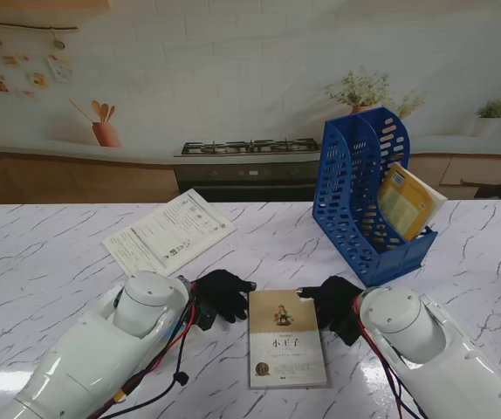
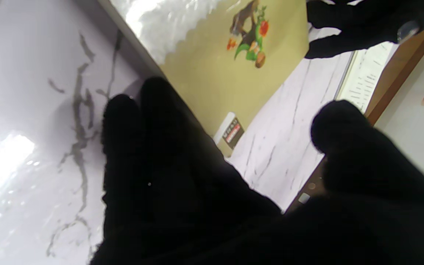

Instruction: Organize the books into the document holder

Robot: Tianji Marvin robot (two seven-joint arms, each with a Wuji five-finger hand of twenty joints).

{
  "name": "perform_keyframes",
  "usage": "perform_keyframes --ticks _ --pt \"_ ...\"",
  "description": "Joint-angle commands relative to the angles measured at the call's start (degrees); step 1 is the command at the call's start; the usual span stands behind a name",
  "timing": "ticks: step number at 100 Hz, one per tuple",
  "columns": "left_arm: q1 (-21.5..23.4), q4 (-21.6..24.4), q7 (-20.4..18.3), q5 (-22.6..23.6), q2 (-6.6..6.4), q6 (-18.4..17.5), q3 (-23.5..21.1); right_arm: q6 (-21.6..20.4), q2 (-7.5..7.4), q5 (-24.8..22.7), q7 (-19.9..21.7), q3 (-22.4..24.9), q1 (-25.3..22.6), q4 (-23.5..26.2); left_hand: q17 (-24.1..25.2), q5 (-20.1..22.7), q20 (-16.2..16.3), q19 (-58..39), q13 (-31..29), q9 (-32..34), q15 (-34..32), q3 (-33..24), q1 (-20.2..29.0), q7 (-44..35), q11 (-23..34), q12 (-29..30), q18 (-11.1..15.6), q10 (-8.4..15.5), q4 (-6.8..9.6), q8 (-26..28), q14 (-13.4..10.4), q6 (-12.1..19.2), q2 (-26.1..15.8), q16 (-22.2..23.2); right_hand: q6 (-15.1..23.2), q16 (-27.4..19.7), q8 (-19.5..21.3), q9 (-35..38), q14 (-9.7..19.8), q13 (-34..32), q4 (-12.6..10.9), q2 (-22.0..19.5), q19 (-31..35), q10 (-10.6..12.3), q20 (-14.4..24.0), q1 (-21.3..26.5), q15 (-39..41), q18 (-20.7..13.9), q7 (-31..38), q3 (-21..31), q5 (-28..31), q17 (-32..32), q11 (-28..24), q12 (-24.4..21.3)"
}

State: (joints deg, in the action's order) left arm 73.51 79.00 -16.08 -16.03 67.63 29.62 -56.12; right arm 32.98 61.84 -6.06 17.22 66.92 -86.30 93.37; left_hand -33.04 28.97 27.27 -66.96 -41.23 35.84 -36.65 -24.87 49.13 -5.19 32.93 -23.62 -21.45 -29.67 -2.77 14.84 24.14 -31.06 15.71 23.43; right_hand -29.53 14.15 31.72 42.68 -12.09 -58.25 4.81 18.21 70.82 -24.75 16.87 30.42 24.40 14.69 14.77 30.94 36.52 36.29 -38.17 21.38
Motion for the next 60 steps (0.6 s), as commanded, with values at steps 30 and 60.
perform_keyframes --ticks 30,60 --pt "1.95 -1.43 -2.17 -3.62 1.04 -1.83 -0.01 -1.10 1.14 0.68 0.53 -2.43 -2.00 -2.96 3.78 -1.21 2.49 -3.54 -0.35 -5.15 -3.15 -1.71 0.02 0.84 -1.52 -0.80 -1.73 5.13 0.36 3.22 -0.21 0.61 2.03 5.52 0.86 -3.96 -2.87 -5.77 -3.29 5.41 0.36 -0.57 -0.40 -3.85 -0.47 0.49 -9.69 8.38 -2.89 0.02 -1.65 -0.83 11.16 -5.99" --pt "2.65 -1.29 -3.35 -7.87 1.32 -2.35 -1.51 -1.29 1.42 1.44 -0.01 -2.60 -1.79 -3.24 1.72 0.86 5.04 -7.26 -1.89 -4.43 -7.32 -2.41 1.16 0.02 -0.01 -4.78 0.94 7.09 0.43 4.54 -2.51 3.29 3.30 12.02 1.36 -3.74 -2.88 -5.39 -2.98 5.22 0.26 -0.44 -0.18 -3.39 -0.27 0.53 -9.28 8.27 -2.78 0.19 -1.47 -1.09 11.06 -5.96"
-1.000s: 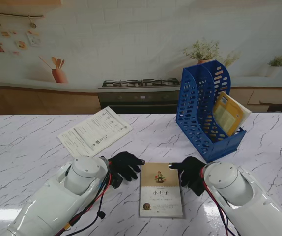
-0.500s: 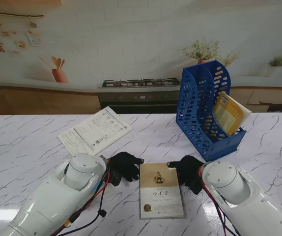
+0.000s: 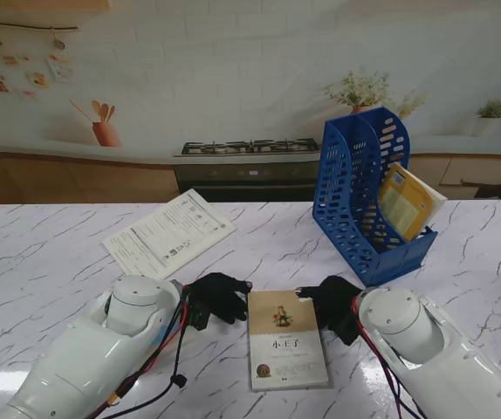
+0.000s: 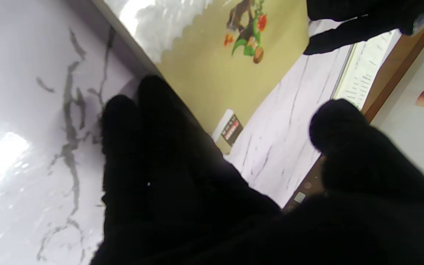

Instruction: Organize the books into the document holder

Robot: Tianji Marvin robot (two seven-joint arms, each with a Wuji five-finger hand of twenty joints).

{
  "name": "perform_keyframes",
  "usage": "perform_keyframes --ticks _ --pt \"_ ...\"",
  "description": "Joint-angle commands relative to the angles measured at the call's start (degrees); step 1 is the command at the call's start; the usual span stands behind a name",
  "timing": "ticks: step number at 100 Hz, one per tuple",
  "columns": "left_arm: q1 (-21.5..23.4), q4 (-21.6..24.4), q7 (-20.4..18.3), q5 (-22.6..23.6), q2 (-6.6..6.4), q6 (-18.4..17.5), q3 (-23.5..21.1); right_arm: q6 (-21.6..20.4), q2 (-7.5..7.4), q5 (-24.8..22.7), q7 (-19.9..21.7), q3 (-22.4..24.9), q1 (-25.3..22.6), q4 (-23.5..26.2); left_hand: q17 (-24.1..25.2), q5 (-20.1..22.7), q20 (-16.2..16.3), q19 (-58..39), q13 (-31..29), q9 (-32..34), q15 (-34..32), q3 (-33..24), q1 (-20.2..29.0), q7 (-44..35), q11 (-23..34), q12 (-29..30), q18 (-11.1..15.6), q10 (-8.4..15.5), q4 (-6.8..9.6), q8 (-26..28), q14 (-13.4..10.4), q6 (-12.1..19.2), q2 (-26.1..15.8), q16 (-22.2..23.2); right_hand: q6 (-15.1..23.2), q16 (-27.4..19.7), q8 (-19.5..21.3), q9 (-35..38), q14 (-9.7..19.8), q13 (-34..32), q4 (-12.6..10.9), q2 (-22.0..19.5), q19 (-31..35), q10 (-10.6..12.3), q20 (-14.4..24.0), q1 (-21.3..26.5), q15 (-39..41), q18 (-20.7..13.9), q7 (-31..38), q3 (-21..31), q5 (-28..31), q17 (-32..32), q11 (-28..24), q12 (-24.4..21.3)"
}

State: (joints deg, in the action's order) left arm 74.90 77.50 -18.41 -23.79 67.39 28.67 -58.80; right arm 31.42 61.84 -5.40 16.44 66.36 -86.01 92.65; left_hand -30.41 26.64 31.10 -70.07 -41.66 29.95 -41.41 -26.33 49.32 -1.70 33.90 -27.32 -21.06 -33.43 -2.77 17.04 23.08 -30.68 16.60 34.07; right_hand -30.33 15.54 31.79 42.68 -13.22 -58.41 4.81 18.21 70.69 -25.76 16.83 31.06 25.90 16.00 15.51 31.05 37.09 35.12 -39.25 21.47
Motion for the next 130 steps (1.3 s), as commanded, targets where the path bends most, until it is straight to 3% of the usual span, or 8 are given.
perform_keyframes --ticks 1,21,53,73,93,106,115,130 --pt "1.28 0.21 -0.92 -0.13 1.60 -1.42 1.15 0.26 1.44 0.80 0.76 -2.05 -2.07 -2.52 -0.90 3.19 1.21 -4.15 -1.45 1.46 -2.56 -0.94 0.97 -3.47 -0.97 -1.08 0.55 10.86 0.43 2.34 -1.45 2.90 2.41 1.38 2.16 -5.12 -2.95 -5.41 -1.86 5.38 0.26 -0.45 -0.07 -2.35 -0.22 -0.13 -10.77 6.92 -3.52 0.09 -2.03 0.04 12.14 -6.06" --pt "1.78 0.00 0.02 -3.31 2.38 -1.19 0.59 0.19 1.60 1.45 0.53 -2.22 -1.93 -2.60 -3.64 4.76 -0.41 -3.56 -3.32 2.31 -2.75 -3.90 1.04 -3.77 -0.98 -1.40 2.04 10.82 0.07 2.81 -2.15 2.91 3.84 2.70 2.61 -5.07 -2.96 -5.49 -1.81 5.47 0.25 -0.26 -0.26 -2.11 -0.21 -0.23 -10.69 6.75 -3.51 0.88 -2.12 -0.19 12.18 -6.05" --pt "1.70 -0.70 -0.76 -6.42 2.81 -2.54 0.47 0.16 1.76 1.99 0.22 -2.39 -1.83 -2.61 -1.50 5.29 0.37 -6.02 -1.69 2.97 -4.52 -4.93 1.30 -4.11 0.37 -2.22 1.33 12.11 -0.04 3.34 -2.02 4.33 4.22 4.97 2.81 -5.23 -3.02 -6.15 -1.41 6.17 0.27 -0.58 -0.97 -1.78 -0.36 0.06 -11.15 6.25 -3.68 1.44 -2.54 -1.07 12.35 -6.09" --pt "1.52 -1.21 -1.66 -7.27 2.85 -3.34 0.72 0.83 1.70 2.13 0.44 -2.36 -1.68 -2.21 1.75 7.65 3.14 -7.15 0.62 3.49 -6.70 -4.55 2.36 -5.47 4.67 -7.93 1.54 15.53 0.10 5.23 -3.05 8.08 3.93 8.28 3.00 -5.31 -3.05 -6.64 -1.37 6.69 0.23 -1.04 -1.35 -1.61 -0.37 0.65 -11.42 5.97 -3.84 1.12 -2.95 -1.92 12.55 -6.16" --pt "1.33 -1.50 -1.81 -7.66 2.97 -3.68 0.96 1.41 1.65 2.42 0.63 -2.09 -1.85 -1.64 3.08 10.45 3.90 -5.96 2.43 0.70 -7.51 -5.81 3.05 -8.69 6.59 -12.92 0.93 15.22 0.19 9.36 -3.06 10.75 4.84 10.24 3.12 -5.21 -3.02 -6.80 -1.37 7.13 0.11 -1.42 -1.33 -1.44 -0.14 1.28 -11.36 5.82 -3.89 0.63 -3.15 -2.71 12.71 -6.24" --pt "1.09 -1.59 -1.97 -7.08 2.87 -3.82 1.38 1.50 1.64 2.56 0.72 -2.09 -1.83 -1.53 2.18 4.45 3.47 -5.33 2.38 -0.69 -7.70 -9.20 3.74 -22.18 4.60 -12.67 1.95 14.39 -0.06 14.02 -3.61 11.08 7.18 11.20 3.57 -5.09 -2.99 -6.84 -1.41 7.29 0.03 -1.52 -1.19 -1.41 0.09 1.46 -11.19 5.75 -3.87 0.42 -3.16 -3.08 12.84 -6.30" --pt "0.63 -1.91 -2.79 -6.08 2.60 -4.15 2.08 1.62 1.66 2.79 0.73 -2.04 -1.90 -1.42 0.38 0.66 1.92 -5.16 2.88 -2.14 -7.36 -11.54 4.53 -32.51 3.37 -11.84 3.76 13.95 -0.21 11.46 -4.48 10.97 9.33 11.71 3.61 -4.98 -2.95 -6.69 -1.47 7.25 -0.03 -1.55 -1.04 -1.27 0.29 1.58 -10.98 5.74 -3.83 0.37 -3.09 -3.30 12.87 -6.33" --pt "-0.12 -2.14 -3.02 -3.80 2.31 -4.57 3.47 1.60 1.62 2.90 0.86 -1.83 -2.07 -1.19 -3.99 -0.27 0.36 -6.85 3.49 -3.59 -7.69 -13.93 5.27 -38.93 0.09 -9.28 9.65 12.16 -0.23 11.78 -5.30 11.37 11.71 12.88 4.43 -4.78 -2.85 -6.42 -1.32 7.26 -0.09 -1.59 -0.87 -0.88 0.63 1.41 -10.61 5.69 -3.72 0.49 -2.97 -3.53 13.00 -6.39"
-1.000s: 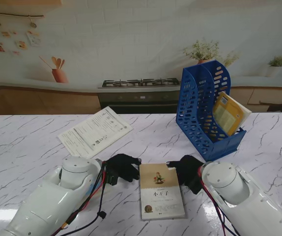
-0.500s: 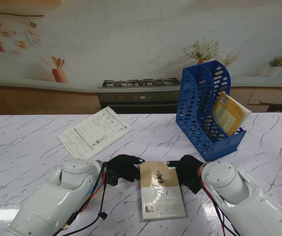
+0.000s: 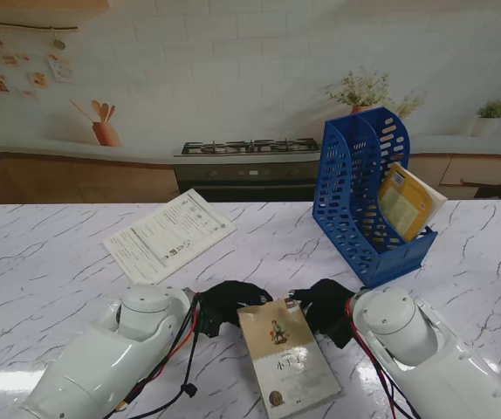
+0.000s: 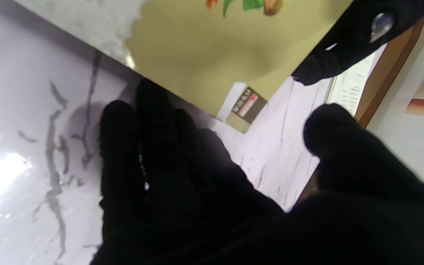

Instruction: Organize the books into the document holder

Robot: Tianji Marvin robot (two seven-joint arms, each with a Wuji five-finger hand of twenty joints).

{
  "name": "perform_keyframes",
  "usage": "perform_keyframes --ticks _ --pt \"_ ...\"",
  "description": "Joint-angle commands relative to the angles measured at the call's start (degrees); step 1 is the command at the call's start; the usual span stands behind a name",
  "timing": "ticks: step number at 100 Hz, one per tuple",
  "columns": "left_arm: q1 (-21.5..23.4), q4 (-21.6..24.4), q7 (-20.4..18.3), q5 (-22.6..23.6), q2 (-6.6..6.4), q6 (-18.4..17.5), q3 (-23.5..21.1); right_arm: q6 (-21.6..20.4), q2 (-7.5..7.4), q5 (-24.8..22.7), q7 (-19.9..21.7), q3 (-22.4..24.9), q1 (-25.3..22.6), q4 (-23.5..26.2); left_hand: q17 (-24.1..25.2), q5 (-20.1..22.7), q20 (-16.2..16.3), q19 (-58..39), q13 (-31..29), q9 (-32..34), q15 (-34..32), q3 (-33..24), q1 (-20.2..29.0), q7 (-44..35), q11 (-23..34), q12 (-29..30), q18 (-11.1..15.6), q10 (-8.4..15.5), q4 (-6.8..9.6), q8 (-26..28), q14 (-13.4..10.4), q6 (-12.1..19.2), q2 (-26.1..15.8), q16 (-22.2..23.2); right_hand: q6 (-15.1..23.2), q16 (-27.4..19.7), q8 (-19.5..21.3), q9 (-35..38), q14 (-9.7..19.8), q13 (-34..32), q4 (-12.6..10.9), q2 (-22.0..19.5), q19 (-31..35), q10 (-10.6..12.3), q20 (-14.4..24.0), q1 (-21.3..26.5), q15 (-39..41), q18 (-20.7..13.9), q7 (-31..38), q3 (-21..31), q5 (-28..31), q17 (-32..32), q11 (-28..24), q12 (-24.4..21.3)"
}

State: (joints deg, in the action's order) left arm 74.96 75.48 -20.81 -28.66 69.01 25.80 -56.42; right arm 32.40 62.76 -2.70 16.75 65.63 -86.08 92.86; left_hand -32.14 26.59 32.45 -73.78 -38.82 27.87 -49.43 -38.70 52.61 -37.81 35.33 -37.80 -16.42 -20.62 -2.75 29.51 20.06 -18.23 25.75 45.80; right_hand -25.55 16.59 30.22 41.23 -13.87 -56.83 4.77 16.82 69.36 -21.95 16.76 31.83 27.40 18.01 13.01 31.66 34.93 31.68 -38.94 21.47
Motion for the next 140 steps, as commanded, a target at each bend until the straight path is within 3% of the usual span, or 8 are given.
perform_keyframes --ticks 1,18,26,44,72,115,126,140 --pt "-0.24 -0.12 -0.65 1.30 0.65 -1.77 1.21 0.63 0.70 0.20 0.52 -1.08 -2.02 -1.38 -2.60 -0.30 -1.25 -3.26 0.52 -1.43 0.26 -1.82 2.06 -3.52 -1.50 1.48 5.47 -0.71 -0.26 -0.42 -2.41 -1.31 2.69 1.25 -0.37 -5.82 -1.27 -4.78 -0.65 5.68 -0.05 -0.20 0.47 -4.43 0.72 0.61 -12.09 3.68 -1.20 -0.11 -0.80 -0.10 12.63 -6.38" --pt "-1.02 -0.03 -1.89 4.51 -0.18 -2.94 2.66 0.71 0.76 0.19 0.22 -0.74 -2.27 -1.12 -6.26 -0.74 -5.74 -2.91 -4.54 1.59 5.66 -1.74 12.39 -13.07 -0.95 3.20 10.57 1.18 -3.20 2.73 -2.55 1.39 7.55 7.53 0.21 -5.70 -1.14 -4.46 -0.20 5.77 -0.05 -0.16 0.31 -3.75 0.92 0.43 -11.89 3.30 -1.11 0.25 -0.79 -0.44 12.88 -6.48" --pt "-1.05 -0.14 -2.29 4.57 -0.28 -3.39 2.68 0.67 0.76 0.33 0.27 -0.66 -2.29 -1.11 -6.42 1.13 -13.98 -4.48 -6.97 8.41 9.48 -1.65 15.84 -21.66 -4.15 -5.38 9.30 4.79 -3.32 5.08 -1.93 5.31 8.30 9.89 0.43 -5.71 -1.09 -4.55 -0.04 5.90 -0.05 -0.23 0.18 -3.51 0.98 0.41 -11.92 3.08 -1.12 0.36 -0.88 -0.74 13.01 -6.52" --pt "-0.90 -0.63 -2.65 4.45 -0.32 -5.21 2.50 0.38 0.64 0.40 0.70 -0.51 -2.36 -1.10 -7.45 4.81 -20.43 -5.49 -11.49 19.37 13.92 -9.02 15.75 -28.42 -8.11 -9.15 6.13 10.31 -4.14 11.23 -1.55 10.30 11.10 14.42 2.93 -5.67 -0.66 -4.89 1.16 7.14 -0.10 -1.01 0.08 -1.24 1.47 0.69 -12.11 1.39 -0.99 0.03 -1.64 -3.35 13.76 -6.82" --pt "-0.12 -0.81 -1.78 3.23 0.02 -8.86 1.71 -3.08 0.47 -3.16 -0.35 0.47 -3.21 -0.40 -8.92 6.54 -22.20 -5.79 -15.17 25.39 17.89 -14.39 14.85 -29.76 -8.02 -13.02 3.76 12.01 -3.99 15.45 -3.27 13.48 12.75 19.77 11.01 -3.92 3.17 -5.88 3.06 14.85 -0.30 -0.52 -0.94 6.77 4.26 0.67 -10.34 6.46 -0.04 -2.36 -4.42 -14.34 15.69 -7.38" --pt "-0.12 1.53 -1.10 1.72 0.08 -12.63 0.99 -8.42 -1.55 -2.74 7.79 1.44 -0.75 -0.82 -9.88 6.81 -22.30 -5.43 -16.45 26.46 19.16 -15.27 14.73 -29.67 -7.59 -13.93 3.26 12.85 -3.33 17.59 -3.74 14.58 12.10 21.73 19.51 -3.20 4.26 -9.98 0.06 20.91 0.41 6.92 -8.56 11.11 2.27 -1.77 -16.71 13.48 0.65 -4.03 -6.35 -22.90 20.65 -8.11" --pt "-0.64 1.66 -1.44 1.33 0.08 -13.35 1.06 -10.46 -2.29 -2.39 11.11 0.87 0.68 -2.13 -9.83 6.84 -22.25 -5.38 -16.50 26.45 19.35 -15.23 14.82 -29.54 -7.53 -14.04 3.15 12.99 -3.26 17.89 -3.66 14.58 12.03 22.09 20.12 -1.27 4.22 -8.72 1.48 17.18 0.54 9.62 -6.74 11.42 5.61 -0.94 -15.69 12.19 2.06 -0.81 -6.25 -20.20 21.20 -6.92" --pt "-1.67 1.28 -2.22 0.93 0.14 -14.15 1.55 -11.96 -2.34 -0.60 12.52 0.36 2.17 -3.86 -9.72 6.78 -22.11 -5.42 -16.51 26.43 19.56 -15.21 14.92 -29.36 -7.48 -14.27 3.03 12.96 -3.19 18.18 -3.55 14.59 12.03 22.58 20.89 5.19 6.26 -4.50 7.41 10.32 0.60 13.35 0.01 12.54 16.66 3.75 -7.55 7.03 5.92 5.31 -2.85 -16.26 16.24 -2.06"
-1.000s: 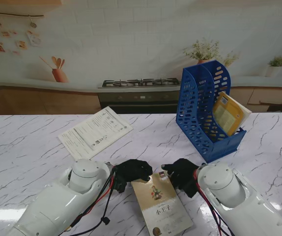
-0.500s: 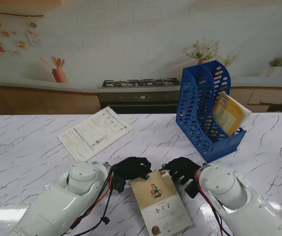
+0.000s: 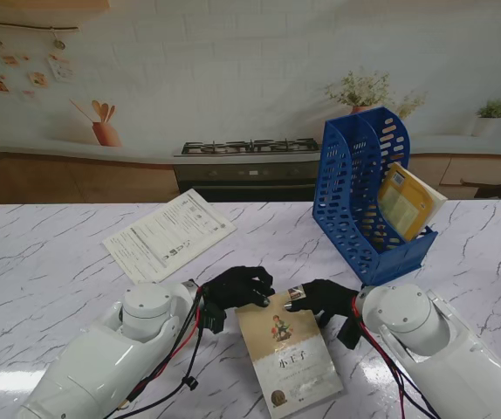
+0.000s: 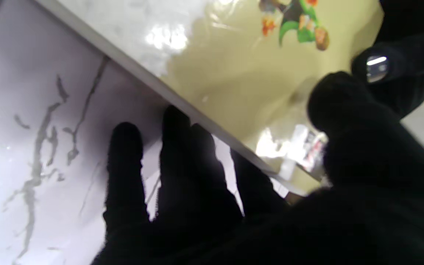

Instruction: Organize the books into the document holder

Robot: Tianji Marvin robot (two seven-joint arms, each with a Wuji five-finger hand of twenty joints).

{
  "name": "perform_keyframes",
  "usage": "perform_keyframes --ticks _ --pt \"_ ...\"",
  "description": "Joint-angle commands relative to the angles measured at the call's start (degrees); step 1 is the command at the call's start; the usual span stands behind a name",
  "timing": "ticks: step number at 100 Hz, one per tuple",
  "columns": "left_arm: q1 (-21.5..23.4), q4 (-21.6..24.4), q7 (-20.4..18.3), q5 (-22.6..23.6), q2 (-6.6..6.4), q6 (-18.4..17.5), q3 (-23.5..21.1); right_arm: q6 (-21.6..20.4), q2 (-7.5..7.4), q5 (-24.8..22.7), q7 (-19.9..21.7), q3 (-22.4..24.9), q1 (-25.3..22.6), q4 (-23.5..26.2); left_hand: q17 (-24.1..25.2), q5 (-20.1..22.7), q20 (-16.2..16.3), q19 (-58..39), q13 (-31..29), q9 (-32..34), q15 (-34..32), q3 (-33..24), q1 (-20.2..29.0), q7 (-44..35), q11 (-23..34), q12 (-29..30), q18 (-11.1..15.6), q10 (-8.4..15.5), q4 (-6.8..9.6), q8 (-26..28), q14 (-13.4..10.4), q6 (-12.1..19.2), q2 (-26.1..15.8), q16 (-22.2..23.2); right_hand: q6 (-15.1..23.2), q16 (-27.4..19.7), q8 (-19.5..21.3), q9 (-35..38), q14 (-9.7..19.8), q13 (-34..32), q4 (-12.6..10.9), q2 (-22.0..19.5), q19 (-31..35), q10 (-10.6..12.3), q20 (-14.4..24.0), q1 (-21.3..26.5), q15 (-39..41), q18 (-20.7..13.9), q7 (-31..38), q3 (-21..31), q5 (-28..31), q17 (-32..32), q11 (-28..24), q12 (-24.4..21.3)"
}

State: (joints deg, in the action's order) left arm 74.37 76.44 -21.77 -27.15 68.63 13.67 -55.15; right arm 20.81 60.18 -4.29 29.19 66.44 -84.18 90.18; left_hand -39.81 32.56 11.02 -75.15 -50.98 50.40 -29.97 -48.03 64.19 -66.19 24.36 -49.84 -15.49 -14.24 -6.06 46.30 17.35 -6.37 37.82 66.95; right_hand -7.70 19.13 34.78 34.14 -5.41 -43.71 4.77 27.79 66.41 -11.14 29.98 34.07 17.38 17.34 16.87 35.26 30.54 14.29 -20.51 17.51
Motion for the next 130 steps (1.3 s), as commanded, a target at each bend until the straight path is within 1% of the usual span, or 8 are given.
perform_keyframes --ticks 1,14,24,46,63,79,101,130 --pt "-1.18 0.27 -1.33 -0.61 0.52 -2.09 0.32 -0.44 0.27 1.10 0.05 -0.47 0.33 -1.25 -2.00 0.82 -0.67 -4.04 -4.35 3.90 0.14 -5.87 3.34 -0.97 3.48 -2.25 2.06 6.57 0.12 1.43 -0.84 2.73 -0.01 1.48 3.34 3.92 2.35 3.34 -0.42 -3.34 0.68 2.81 3.97 2.17 5.08 2.18 4.49 7.14 2.95 2.94 2.35 1.54 -3.50 3.06" --pt "-2.41 -0.44 -2.41 -0.76 0.52 -2.69 0.86 -2.07 0.59 1.64 -0.58 -0.17 1.01 -1.98 -1.94 0.84 -0.47 -4.18 -4.38 3.86 0.30 -5.93 3.32 -0.86 3.45 -2.31 1.95 6.64 0.20 1.63 -0.77 2.74 -0.16 1.78 7.88 10.41 6.53 11.01 2.20 -7.05 3.20 4.20 8.32 5.84 11.69 6.04 17.62 5.07 10.29 7.03 8.97 3.43 -10.70 9.30" --pt "-3.15 -0.81 -3.07 -0.80 0.50 -2.90 1.12 -3.52 0.84 1.52 -1.58 0.42 1.09 -2.04 -1.85 0.63 -0.37 -4.15 -4.35 3.73 0.41 -5.96 3.31 -0.68 3.49 -2.44 1.90 6.68 0.23 1.77 -0.85 2.88 -0.19 2.06 14.82 15.26 -1.16 19.73 4.34 -10.59 7.50 6.43 12.17 9.18 16.60 13.74 30.18 3.90 31.91 6.79 9.73 5.95 -14.77 18.04" --pt "-4.57 -1.61 -4.70 -0.99 0.44 -3.39 1.82 -11.07 0.18 2.18 1.27 2.18 1.36 -2.49 -1.50 0.57 0.03 -4.28 -4.29 3.67 0.76 -5.99 3.37 -0.44 3.46 -2.73 1.63 6.67 0.21 2.16 -0.83 2.78 -0.33 2.63 18.85 20.86 3.34 25.69 7.26 -15.13 8.02 8.76 31.86 10.64 25.54 15.05 45.36 -3.79 35.46 16.91 15.52 20.38 -18.60 22.77" --pt "-5.09 -1.80 -5.15 -1.60 0.55 -3.78 2.02 -12.94 -1.39 1.23 7.30 2.66 2.66 -1.93 -1.38 0.54 0.24 -4.34 -4.28 3.62 0.93 -5.97 3.37 -0.33 3.40 -2.80 1.60 6.65 0.24 2.31 -0.66 2.78 -0.37 2.86 18.07 23.27 11.29 26.16 14.74 -23.19 7.46 12.12 46.41 8.58 14.29 13.12 55.89 -15.32 36.55 27.58 15.37 44.77 -20.73 23.49" --pt "-5.46 -1.49 -5.19 -1.95 0.60 -4.30 1.98 -11.97 -2.85 2.33 14.33 1.99 5.10 -1.82 -1.27 0.55 0.46 -4.37 -4.27 3.59 1.17 -5.88 3.46 -0.25 3.33 -2.83 1.47 6.62 0.23 2.48 -0.54 2.78 -0.27 3.01 15.61 22.34 24.64 25.39 16.55 -28.19 4.62 9.25 46.16 7.66 9.95 14.96 56.42 -17.22 35.44 36.60 15.04 53.22 -23.74 23.67" --pt "-5.52 -0.70 -4.97 -2.14 0.56 -4.90 1.83 -11.62 -3.77 1.93 17.67 0.99 6.48 -1.28 -1.17 0.57 0.60 -4.27 -4.34 3.66 1.33 -5.77 3.47 -0.18 3.25 -2.90 1.44 6.62 0.23 2.63 -0.51 2.78 -0.29 3.18 19.46 21.60 36.98 25.85 20.53 -31.69 4.06 0.85 49.30 12.06 12.98 19.99 58.95 -18.30 43.90 40.98 19.28 54.38 -35.36 31.35" --pt "-5.49 0.18 -4.11 -1.30 0.45 -6.34 2.08 -12.72 -3.12 0.09 13.39 2.52 3.54 0.34 0.84 0.43 2.21 -4.94 -3.15 2.82 2.15 -4.08 3.91 0.36 2.16 -2.86 0.91 6.72 -0.13 2.72 0.62 2.74 -1.06 3.42 20.39 27.61 39.19 34.16 24.05 -32.33 2.17 -0.90 53.56 8.99 20.40 21.54 73.39 -17.84 41.16 45.04 35.96 55.60 -38.13 38.99"
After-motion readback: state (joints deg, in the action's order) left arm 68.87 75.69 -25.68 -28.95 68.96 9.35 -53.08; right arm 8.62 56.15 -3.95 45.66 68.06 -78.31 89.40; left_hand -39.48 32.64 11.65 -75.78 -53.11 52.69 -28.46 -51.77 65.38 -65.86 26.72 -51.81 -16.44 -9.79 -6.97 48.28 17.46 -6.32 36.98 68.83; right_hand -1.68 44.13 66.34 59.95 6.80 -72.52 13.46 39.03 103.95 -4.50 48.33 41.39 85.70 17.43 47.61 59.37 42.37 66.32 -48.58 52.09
